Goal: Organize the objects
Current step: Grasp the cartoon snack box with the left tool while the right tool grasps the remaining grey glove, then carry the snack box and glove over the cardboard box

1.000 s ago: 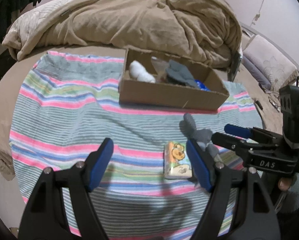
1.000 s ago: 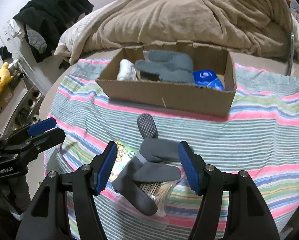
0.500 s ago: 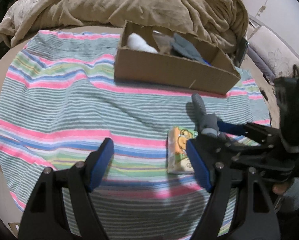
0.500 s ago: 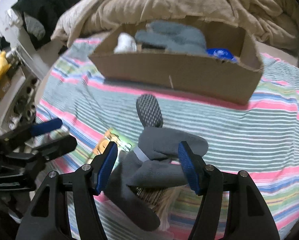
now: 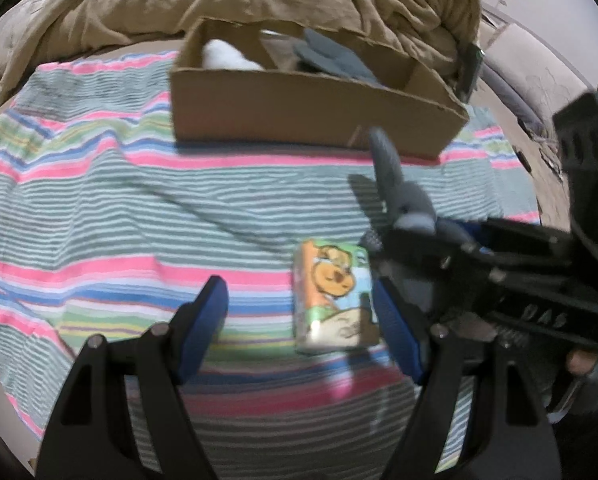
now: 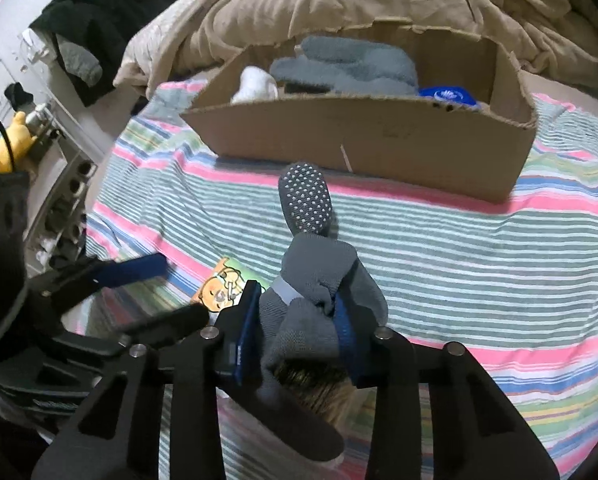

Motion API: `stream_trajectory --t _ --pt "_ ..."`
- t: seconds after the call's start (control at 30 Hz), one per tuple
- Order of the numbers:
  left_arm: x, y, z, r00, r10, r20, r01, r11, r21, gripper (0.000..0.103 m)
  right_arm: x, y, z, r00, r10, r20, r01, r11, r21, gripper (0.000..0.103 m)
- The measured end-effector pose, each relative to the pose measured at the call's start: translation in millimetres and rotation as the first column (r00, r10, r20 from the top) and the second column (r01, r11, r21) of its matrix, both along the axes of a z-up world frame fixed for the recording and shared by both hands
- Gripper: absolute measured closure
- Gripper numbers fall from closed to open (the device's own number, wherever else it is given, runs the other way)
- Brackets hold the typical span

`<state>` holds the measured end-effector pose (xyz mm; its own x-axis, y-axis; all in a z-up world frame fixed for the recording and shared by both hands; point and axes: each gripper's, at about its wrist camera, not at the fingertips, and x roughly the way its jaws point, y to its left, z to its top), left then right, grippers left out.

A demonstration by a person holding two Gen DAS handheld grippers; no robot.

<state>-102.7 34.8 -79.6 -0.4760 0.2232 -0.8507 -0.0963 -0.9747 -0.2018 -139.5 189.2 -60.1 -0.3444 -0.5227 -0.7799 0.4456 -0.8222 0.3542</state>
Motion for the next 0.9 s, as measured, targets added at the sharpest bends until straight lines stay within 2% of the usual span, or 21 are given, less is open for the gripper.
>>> stream_trajectory --t 0.27,0.33,0.37,0.43,0.5,0.7,0.77,0.9 --pt "-9.0 25.9 -16.9 0.998 -0.052 0.027 0.054 0.995 -0.081 0.027 -6.9 27.1 19.6 0.998 -0.058 -0.032 0.055 0.996 -0.067 0.066" --pt "-10.6 31.2 -20.4 0.997 -0.071 0.03 0.074 0.993 -0.091 0.029 -7.5 31.7 20.8 0.997 -0.068 -0.034 0.065 0.995 -0.071 0.066" --pt "-10.9 31.5 -20.7 0.997 -0.071 0.027 0.073 0.994 -0.087 0.032 -7.2 34.6 21.1 0.997 -0.073 -0.035 0.07 0.995 -0.073 0.066" --pt "-12.0 29.9 -20.2 0.997 -0.067 0.032 0.069 0.995 -0.067 0.048 -7.4 38.9 21.8 0.996 -0.083 -0.036 0.08 0.994 -0.076 0.066" --pt "-11.8 28.3 -18.0 0.997 -0.071 0.031 0.073 0.996 -0.053 0.054 -5.8 43.1 23.9 0.995 -0.09 -0.039 0.087 0.993 -0.079 0.066" --pt "-2.9 25.4 -5.5 0.998 -0.07 -0.004 0.07 0.997 -0.013 0.055 -1.8 52.4 37.8 0.993 -0.099 -0.067 0.094 0.992 -0.082 0.066" --pt "-1.0 20.7 3.0 0.998 -0.061 -0.013 0.062 0.998 0.025 0.055 -1.1 53.2 42.9 0.992 -0.102 -0.08 0.095 0.992 -0.081 0.066" --pt "1.4 13.1 20.3 0.998 -0.041 -0.044 0.044 0.998 0.049 0.055 -0.8 56.2 57.7 0.988 -0.107 -0.109 0.099 0.992 -0.076 0.066"
